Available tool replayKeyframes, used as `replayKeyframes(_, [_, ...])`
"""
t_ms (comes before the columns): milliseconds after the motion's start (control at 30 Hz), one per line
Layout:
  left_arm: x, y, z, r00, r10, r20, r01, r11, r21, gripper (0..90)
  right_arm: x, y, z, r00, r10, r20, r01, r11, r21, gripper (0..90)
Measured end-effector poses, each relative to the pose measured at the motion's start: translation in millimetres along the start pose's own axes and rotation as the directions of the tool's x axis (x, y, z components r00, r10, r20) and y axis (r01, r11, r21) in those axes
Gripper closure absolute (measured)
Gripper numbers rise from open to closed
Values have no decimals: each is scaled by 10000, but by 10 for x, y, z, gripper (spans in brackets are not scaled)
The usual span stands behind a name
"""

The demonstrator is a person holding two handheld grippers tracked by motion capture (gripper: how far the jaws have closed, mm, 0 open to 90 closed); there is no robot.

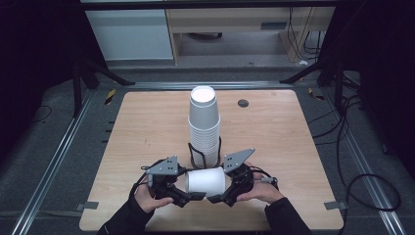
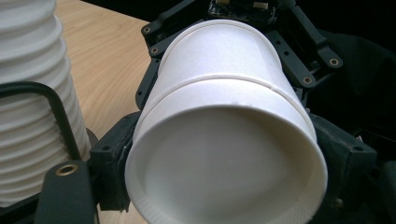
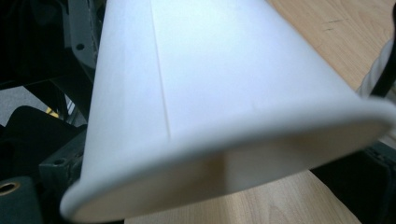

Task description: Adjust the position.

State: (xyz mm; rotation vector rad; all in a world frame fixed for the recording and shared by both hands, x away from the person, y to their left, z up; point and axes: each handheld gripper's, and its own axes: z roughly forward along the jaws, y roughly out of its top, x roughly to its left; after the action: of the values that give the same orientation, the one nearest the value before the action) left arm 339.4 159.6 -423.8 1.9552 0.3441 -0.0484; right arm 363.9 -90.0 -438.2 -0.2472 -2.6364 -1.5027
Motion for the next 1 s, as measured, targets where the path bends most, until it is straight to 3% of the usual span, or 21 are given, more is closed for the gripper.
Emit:
replayKeyframes(367, [1,15,-37,9999,19,-120,-22,9998,-175,198,-4,8,-20,10000,38,1,-38,9999,-139,85])
replayKeyframes(633, [29,39,-188,9992,-130,-386,117,9994,-335,187,-34,5,-135,9994,58,340,-55,9999,-93,83])
replayKeyframes(767, [74,19,-227,9974,-283,-665,273,9995,-162,177,-57,41,-247,9965,-131,827,109,9996,267,81])
replayKeyframes(833, [84,11,-229,9971,-339,-688,328,9993,-160,175,-68,74,-283,9958,-242,883,214,9992,330,80])
replayKeyframes(1000, [97,3,-230,9961,-385,-791,379,9992,-90,173,-88,197,-300,9913,-767,1068,648,9917,1109,80])
